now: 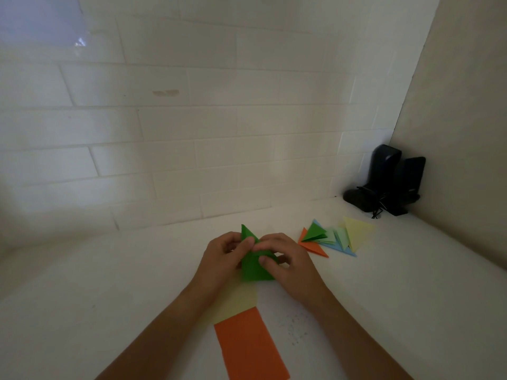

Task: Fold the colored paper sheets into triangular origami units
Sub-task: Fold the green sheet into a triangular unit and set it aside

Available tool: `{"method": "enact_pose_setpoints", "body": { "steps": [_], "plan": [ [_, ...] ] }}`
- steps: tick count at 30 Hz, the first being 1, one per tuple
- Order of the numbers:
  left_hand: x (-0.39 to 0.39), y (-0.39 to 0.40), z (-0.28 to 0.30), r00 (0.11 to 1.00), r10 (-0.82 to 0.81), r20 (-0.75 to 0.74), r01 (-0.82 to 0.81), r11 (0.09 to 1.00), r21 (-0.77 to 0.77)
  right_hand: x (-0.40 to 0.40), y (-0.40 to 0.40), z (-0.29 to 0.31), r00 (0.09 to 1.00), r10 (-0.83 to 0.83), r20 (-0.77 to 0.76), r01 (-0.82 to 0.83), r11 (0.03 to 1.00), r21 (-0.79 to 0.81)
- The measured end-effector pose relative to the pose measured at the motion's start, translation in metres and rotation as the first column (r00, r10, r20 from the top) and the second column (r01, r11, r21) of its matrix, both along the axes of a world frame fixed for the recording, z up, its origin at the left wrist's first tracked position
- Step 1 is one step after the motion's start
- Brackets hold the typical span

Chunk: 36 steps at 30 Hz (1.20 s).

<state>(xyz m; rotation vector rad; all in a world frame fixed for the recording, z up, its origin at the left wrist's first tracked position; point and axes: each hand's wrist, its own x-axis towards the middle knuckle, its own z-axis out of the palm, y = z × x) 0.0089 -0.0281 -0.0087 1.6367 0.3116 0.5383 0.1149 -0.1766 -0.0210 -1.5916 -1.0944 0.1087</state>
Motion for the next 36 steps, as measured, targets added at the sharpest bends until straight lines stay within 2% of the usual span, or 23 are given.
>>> {"method": "enact_pose_setpoints", "body": {
  "steps": [4, 7, 11, 15, 17, 20, 24, 27, 32, 36],
  "plan": [
    [0.000, 0.004, -0.001, 0.999, 0.038, 0.011, -0.038, 0.999, -0.006, 0.000, -0.001, 0.001, 0.999, 0.010, -0.033, -0.010, 1.000, -0.006],
    [0.002, 0.006, -0.003, 0.996, 0.085, -0.002, -0.085, 0.995, 0.047, 0.000, -0.002, 0.002, 0.992, -0.002, -0.123, 0.004, 1.000, 0.019],
    [0.001, 0.001, -0.001, 0.998, 0.005, -0.060, 0.005, 0.986, 0.169, 0.002, -0.002, 0.002, 0.958, -0.061, -0.281, 0.082, 0.994, 0.066],
    [-0.001, -0.005, 0.000, 0.988, -0.130, -0.080, 0.146, 0.958, 0.246, 0.002, -0.002, 0.003, 0.969, -0.054, -0.242, 0.056, 0.998, 0.002],
    [0.000, -0.004, -0.002, 0.994, -0.091, -0.061, 0.102, 0.971, 0.215, 0.002, -0.001, 0.003, 0.975, -0.048, -0.215, 0.045, 0.999, -0.018],
    [0.000, -0.002, -0.002, 0.997, -0.029, -0.070, 0.039, 0.990, 0.136, 0.003, -0.002, 0.003, 0.966, -0.038, -0.258, 0.043, 0.999, 0.015],
    [-0.001, -0.003, 0.000, 0.997, -0.017, -0.070, 0.031, 0.978, 0.208, 0.003, -0.003, 0.005, 0.927, -0.019, -0.374, 0.064, 0.992, 0.109],
    [-0.003, -0.002, 0.003, 0.999, 0.030, -0.023, -0.024, 0.974, 0.225, 0.002, -0.003, 0.007, 0.920, 0.016, -0.390, 0.039, 0.991, 0.131],
    [-0.004, -0.004, 0.005, 0.998, -0.047, 0.037, 0.035, 0.959, 0.281, 0.001, -0.005, 0.009, 0.930, 0.051, -0.364, -0.026, 0.997, 0.074],
    [-0.003, -0.002, 0.005, 0.998, -0.041, 0.050, 0.023, 0.952, 0.305, 0.002, -0.006, 0.010, 0.935, 0.012, -0.353, -0.005, 1.000, 0.020]
  ]
}}
